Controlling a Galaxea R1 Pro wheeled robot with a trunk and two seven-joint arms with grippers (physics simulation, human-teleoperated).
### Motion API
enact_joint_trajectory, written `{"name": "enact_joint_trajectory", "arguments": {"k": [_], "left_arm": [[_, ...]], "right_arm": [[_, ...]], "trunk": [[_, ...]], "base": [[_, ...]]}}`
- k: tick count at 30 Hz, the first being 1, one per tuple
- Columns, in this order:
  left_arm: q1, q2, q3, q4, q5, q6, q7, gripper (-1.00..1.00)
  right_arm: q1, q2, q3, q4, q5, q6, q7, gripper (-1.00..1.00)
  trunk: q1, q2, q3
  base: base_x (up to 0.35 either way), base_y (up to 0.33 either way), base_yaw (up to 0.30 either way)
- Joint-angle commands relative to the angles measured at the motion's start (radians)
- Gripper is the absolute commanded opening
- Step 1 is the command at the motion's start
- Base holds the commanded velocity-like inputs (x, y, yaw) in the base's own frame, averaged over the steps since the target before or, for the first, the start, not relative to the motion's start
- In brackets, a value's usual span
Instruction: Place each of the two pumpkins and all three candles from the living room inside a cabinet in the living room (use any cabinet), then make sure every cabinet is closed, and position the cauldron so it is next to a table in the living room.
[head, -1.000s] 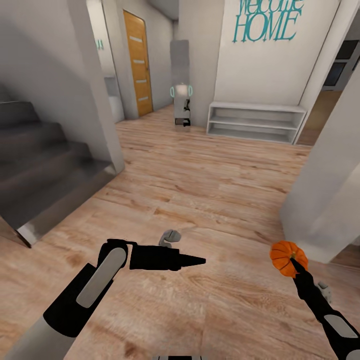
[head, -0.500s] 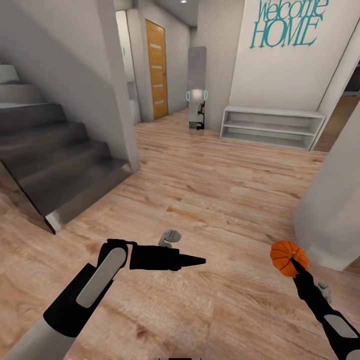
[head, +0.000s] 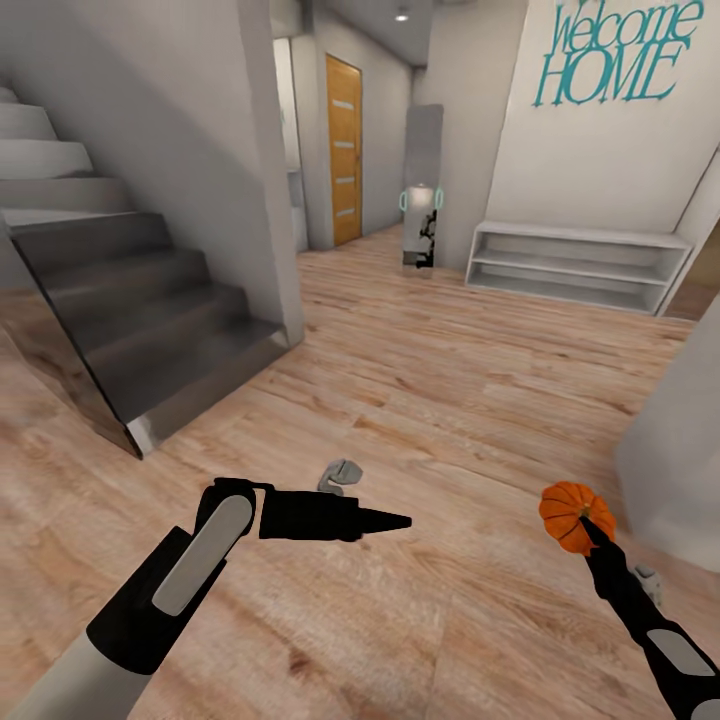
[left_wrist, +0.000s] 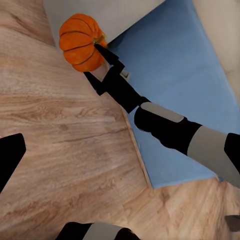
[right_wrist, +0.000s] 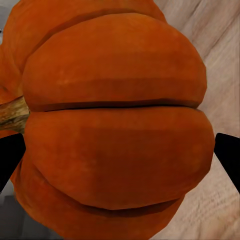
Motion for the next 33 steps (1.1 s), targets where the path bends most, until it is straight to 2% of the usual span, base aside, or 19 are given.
{"name": "enact_joint_trajectory", "arguments": {"k": [1, 12, 25, 33], "left_arm": [[-0.001, 0.000, -0.001, 0.000, -0.010, 0.001, -0.010, 1.00], [-0.001, 0.000, -0.001, 0.000, -0.014, 0.001, -0.010, 1.00], [-0.001, 0.000, -0.001, 0.000, -0.014, 0.001, -0.010, 1.00], [-0.001, 0.000, -0.001, 0.000, -0.014, 0.001, -0.010, 1.00]], "right_arm": [[0.000, 0.000, -0.003, 0.000, -0.009, 0.010, 0.002, -1.00], [0.000, 0.005, -0.003, 0.000, -0.009, 0.010, 0.002, -1.00], [-0.001, 0.006, 0.003, 0.000, -0.009, 0.009, -0.001, -1.00], [-0.002, 0.008, 0.010, 0.000, -0.009, 0.009, -0.009, -1.00]], "trunk": [[0.000, 0.000, 0.001], [0.000, 0.000, 0.016], [0.000, 0.000, 0.034], [0.000, 0.000, 0.038]], "base": [[0.000, 0.000, 0.167], [-0.036, 0.000, 0.164], [-0.203, -0.051, 0.156], [-0.224, -0.103, 0.059]]}}
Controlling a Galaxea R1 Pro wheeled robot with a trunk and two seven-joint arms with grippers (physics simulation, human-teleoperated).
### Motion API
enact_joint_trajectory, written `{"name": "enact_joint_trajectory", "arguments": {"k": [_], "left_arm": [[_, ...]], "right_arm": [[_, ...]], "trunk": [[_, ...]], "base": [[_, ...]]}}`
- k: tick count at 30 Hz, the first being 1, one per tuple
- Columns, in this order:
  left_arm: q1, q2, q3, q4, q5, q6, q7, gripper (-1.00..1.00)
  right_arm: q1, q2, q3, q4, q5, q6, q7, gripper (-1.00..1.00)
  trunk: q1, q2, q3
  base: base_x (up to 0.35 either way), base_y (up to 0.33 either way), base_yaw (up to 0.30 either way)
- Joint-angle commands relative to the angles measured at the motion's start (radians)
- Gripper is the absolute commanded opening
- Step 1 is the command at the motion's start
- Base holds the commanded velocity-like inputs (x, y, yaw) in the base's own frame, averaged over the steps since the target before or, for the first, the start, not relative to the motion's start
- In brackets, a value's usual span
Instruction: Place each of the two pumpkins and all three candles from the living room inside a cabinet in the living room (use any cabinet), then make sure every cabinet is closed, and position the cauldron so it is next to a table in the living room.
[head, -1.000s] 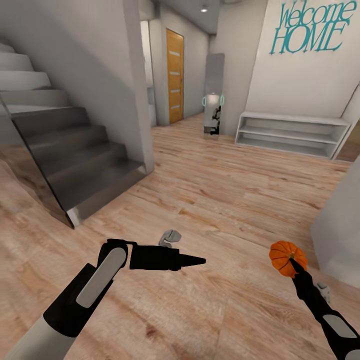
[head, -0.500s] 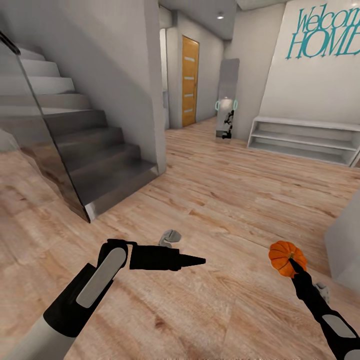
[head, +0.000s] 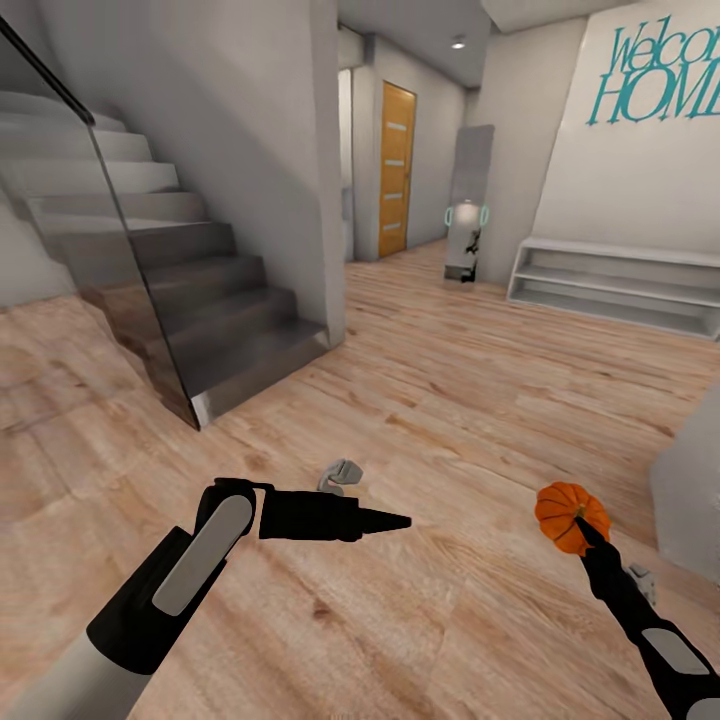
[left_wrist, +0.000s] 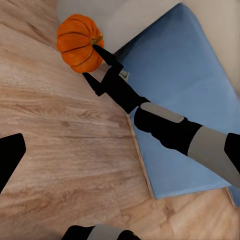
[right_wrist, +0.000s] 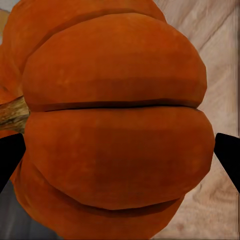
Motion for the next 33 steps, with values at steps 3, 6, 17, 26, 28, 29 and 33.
{"name": "enact_joint_trajectory", "arguments": {"k": [3, 6, 17, 26, 28, 29, 33], "left_arm": [[-0.001, 0.000, -0.001, 0.000, -0.010, 0.001, -0.010, 1.00], [-0.001, 0.000, -0.001, 0.000, -0.011, 0.001, -0.010, 1.00], [-0.001, 0.000, -0.001, 0.000, -0.010, 0.001, -0.010, 1.00], [-0.001, 0.000, -0.001, 0.000, -0.011, 0.001, -0.011, 1.00], [-0.001, 0.000, -0.001, 0.000, -0.011, 0.001, -0.011, 1.00], [-0.001, 0.000, -0.001, 0.000, -0.011, 0.001, -0.011, 1.00], [-0.001, 0.000, -0.001, 0.000, -0.011, 0.001, -0.010, 1.00]], "right_arm": [[-0.001, 0.000, -0.003, 0.001, -0.010, 0.010, 0.001, -1.00], [-0.002, 0.003, -0.002, 0.001, -0.010, 0.010, 0.000, -1.00], [-0.002, 0.009, 0.025, 0.000, -0.010, 0.010, -0.002, -1.00], [-0.002, 0.010, 0.032, 0.000, -0.010, 0.009, -0.002, -1.00], [-0.002, 0.010, 0.033, 0.000, -0.010, 0.009, -0.002, -1.00], [-0.002, 0.010, 0.033, 0.000, -0.010, 0.009, -0.002, -1.00], [-0.002, 0.010, 0.033, 0.000, -0.010, 0.009, -0.003, -1.00]], "trunk": [[-0.001, 0.000, 0.002], [-0.001, 0.000, 0.004], [-0.001, 0.000, 0.013], [-0.001, 0.000, 0.020], [-0.001, 0.000, 0.022], [-0.001, 0.000, 0.023], [-0.001, 0.000, 0.027]], "base": [[-0.224, -0.105, 0.156], [-0.224, -0.105, 0.213], [-0.153, -0.065, 0.258], [-0.022, -0.003, 0.268], [-0.142, 0.000, 0.259], [-0.170, 0.000, 0.256], [-0.206, 0.000, 0.251]]}}
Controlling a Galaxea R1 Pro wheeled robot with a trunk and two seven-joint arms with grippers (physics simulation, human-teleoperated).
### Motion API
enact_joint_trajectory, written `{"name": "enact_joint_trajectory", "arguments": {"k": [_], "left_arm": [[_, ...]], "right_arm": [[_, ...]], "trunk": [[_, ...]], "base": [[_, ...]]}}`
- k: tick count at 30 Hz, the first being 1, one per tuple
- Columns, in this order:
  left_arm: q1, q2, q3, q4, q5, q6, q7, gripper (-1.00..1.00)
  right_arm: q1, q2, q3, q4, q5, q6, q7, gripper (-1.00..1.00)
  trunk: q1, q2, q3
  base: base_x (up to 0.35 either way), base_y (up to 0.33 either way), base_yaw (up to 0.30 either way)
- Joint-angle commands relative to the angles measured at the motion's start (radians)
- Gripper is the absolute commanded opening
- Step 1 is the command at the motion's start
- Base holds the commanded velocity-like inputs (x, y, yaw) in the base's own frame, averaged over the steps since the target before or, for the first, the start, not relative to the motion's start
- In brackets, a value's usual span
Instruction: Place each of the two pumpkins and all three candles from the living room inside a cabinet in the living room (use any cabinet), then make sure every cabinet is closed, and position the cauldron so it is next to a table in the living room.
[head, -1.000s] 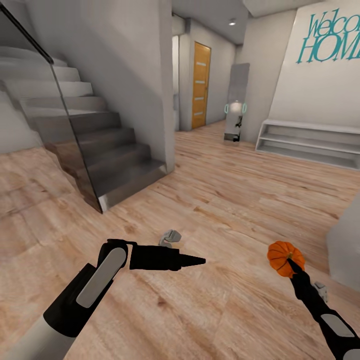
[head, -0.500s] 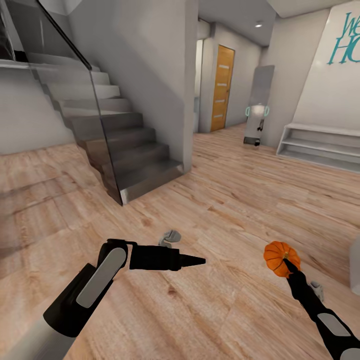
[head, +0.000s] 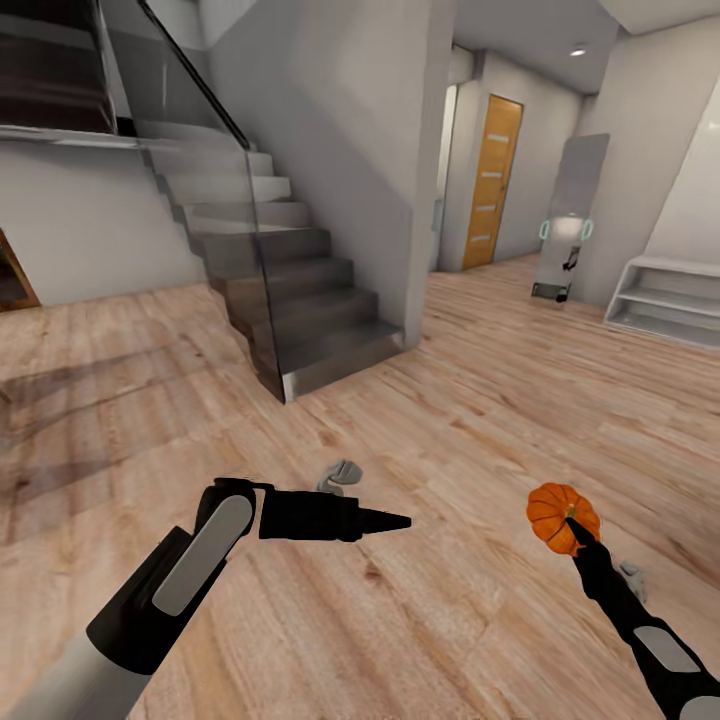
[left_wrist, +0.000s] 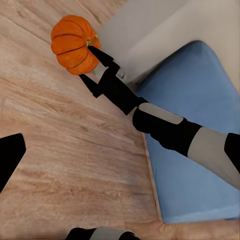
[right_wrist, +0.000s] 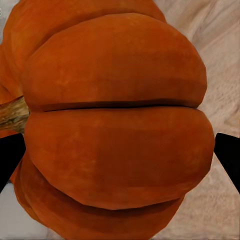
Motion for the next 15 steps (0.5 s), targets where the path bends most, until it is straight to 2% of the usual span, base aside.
{"name": "enact_joint_trajectory", "arguments": {"k": [1, 12, 15], "left_arm": [[-0.001, 0.000, -0.001, 0.000, -0.010, 0.001, -0.010, 1.00], [-0.001, 0.000, -0.001, 0.000, -0.011, 0.001, -0.010, 1.00], [-0.001, 0.000, -0.001, 0.000, -0.011, 0.001, -0.010, 1.00]], "right_arm": [[-0.001, 0.000, -0.004, 0.000, -0.012, 0.010, 0.002, -1.00], [-0.015, 0.010, -0.002, 0.000, -0.010, 0.010, -0.003, -1.00], [-0.016, 0.012, 0.011, 0.000, -0.010, 0.010, -0.003, -1.00]], "trunk": [[-0.001, 0.000, 0.000], [-0.001, 0.000, 0.011], [-0.001, 0.000, 0.014]], "base": [[-0.228, 0.000, 0.246], [-0.240, 0.000, 0.243], [-0.243, 0.000, 0.243]]}}
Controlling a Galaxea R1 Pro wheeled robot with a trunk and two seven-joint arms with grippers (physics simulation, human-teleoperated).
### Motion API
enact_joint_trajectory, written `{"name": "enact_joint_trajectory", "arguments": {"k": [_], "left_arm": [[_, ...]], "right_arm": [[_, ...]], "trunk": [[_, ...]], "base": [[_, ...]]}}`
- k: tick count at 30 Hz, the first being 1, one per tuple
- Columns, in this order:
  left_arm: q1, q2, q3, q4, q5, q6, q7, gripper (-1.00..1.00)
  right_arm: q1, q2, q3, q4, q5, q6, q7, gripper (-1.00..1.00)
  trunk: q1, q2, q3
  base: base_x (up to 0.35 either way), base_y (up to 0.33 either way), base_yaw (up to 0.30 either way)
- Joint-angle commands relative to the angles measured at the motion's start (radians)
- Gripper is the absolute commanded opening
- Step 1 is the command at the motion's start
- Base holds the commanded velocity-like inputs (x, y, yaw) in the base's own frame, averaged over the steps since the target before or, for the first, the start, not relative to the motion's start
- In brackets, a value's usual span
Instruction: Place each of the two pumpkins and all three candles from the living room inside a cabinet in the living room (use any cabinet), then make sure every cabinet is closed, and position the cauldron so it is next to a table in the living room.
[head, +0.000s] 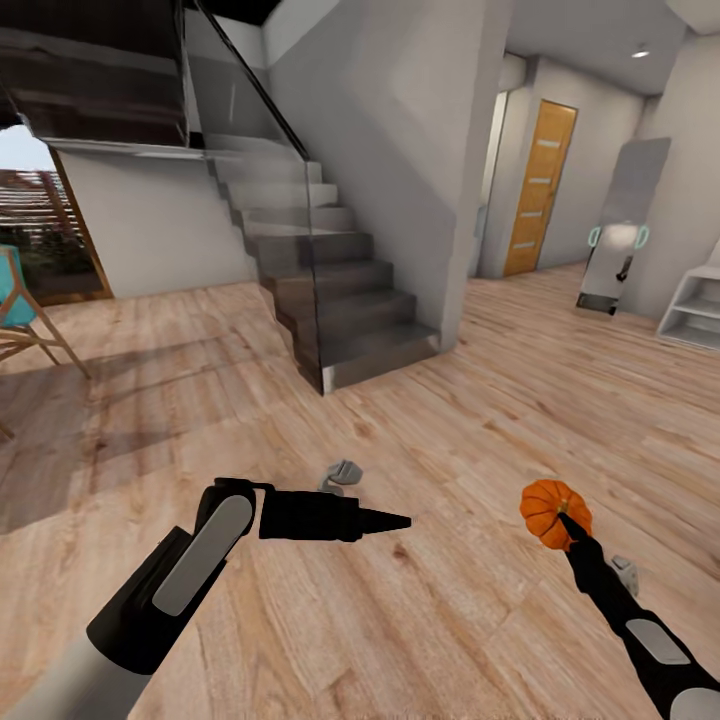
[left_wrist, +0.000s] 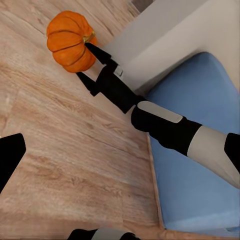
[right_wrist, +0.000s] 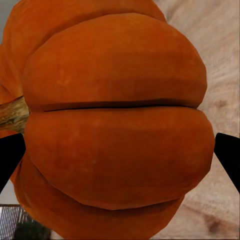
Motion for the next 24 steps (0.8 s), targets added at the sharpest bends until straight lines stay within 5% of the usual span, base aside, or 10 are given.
{"name": "enact_joint_trajectory", "arguments": {"k": [1, 7, 12, 18, 24], "left_arm": [[-0.001, 0.000, -0.001, 0.000, -0.010, 0.001, -0.010, 1.00], [-0.001, -0.001, -0.005, 0.000, -0.012, 0.001, -0.008, 1.00], [-0.001, 0.000, -0.006, 0.000, -0.012, 0.001, -0.009, 1.00], [-0.001, 0.000, -0.003, -0.001, -0.010, 0.001, -0.013, 1.00], [-0.001, 0.001, -0.002, -0.001, -0.010, 0.001, -0.013, 1.00]], "right_arm": [[-0.001, 0.000, -0.002, 0.000, -0.012, 0.010, 0.002, -1.00], [-0.003, 0.002, 0.016, -0.002, -0.012, 0.011, -0.043, -1.00], [-0.040, 0.002, 0.046, -0.002, -0.012, 0.020, -0.174, -1.00], [-0.052, 0.000, 0.196, -0.041, -0.014, 0.030, -0.249, -1.00], [-0.051, -0.001, 0.241, -0.066, -0.014, 0.033, -0.260, -1.00]], "trunk": [[-0.001, 0.000, 0.000], [-0.001, 0.000, 0.006], [-0.001, 0.000, 0.011], [-0.001, 0.000, 0.016], [-0.001, 0.000, 0.017]], "base": [[-0.243, 0.000, 0.243], [-0.243, 0.000, 0.243], [-0.243, 0.000, 0.243], [-0.244, 0.000, 0.254], [-0.244, 0.000, 0.281]]}}
